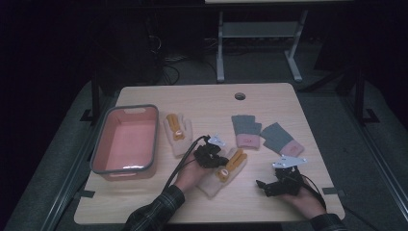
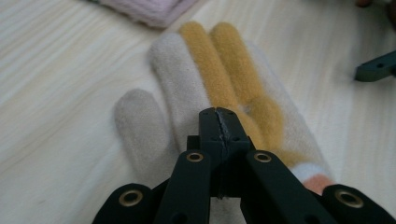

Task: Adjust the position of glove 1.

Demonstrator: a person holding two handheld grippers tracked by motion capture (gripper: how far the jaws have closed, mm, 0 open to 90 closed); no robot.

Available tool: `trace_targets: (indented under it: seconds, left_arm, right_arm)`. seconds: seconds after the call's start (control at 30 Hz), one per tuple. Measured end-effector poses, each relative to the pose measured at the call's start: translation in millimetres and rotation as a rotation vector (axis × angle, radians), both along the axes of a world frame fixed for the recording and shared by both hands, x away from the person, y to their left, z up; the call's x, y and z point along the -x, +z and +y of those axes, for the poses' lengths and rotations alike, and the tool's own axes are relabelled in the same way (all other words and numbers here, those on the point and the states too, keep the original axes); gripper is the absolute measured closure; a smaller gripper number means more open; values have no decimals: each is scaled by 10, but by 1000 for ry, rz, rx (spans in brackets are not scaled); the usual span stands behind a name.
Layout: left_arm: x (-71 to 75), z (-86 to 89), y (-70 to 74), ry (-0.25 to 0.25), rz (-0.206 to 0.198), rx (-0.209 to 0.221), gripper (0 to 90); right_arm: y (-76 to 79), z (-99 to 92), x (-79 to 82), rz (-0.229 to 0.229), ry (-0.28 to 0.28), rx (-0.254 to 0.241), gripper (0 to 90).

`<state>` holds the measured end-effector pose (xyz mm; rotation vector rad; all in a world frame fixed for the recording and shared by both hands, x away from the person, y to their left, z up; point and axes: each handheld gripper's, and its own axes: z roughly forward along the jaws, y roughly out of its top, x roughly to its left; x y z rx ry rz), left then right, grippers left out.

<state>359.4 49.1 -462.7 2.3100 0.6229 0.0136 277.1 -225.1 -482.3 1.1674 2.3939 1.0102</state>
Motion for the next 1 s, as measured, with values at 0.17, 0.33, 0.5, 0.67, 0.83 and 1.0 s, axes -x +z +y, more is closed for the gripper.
trace_targets:
  seconds: [0.17,0.33,0.5,0.67,0.83,1.0]
  left_arm:
    - [10,110,133,22,-23,22,859]
    - [54,381,257,81,-47,37,753]
    - [181,602,242,121,-30,30,653]
    - [253,646,163,124,-19,5,597]
    - [232,570,62,124,2,-6,588]
    - [228,526,11,102,1,-37,633]
  right_arm:
    - [0,0,-1,-2,1,0,23]
    - [0,1,0,0,-1,-1,23]
    - [0,1,0,0,-1,-1,23]
    - [-1,0,-1,-2,1,0,23]
    - [0,0,-2,-2,1,1,23]
    - [0,2,0,1,-1,0,23]
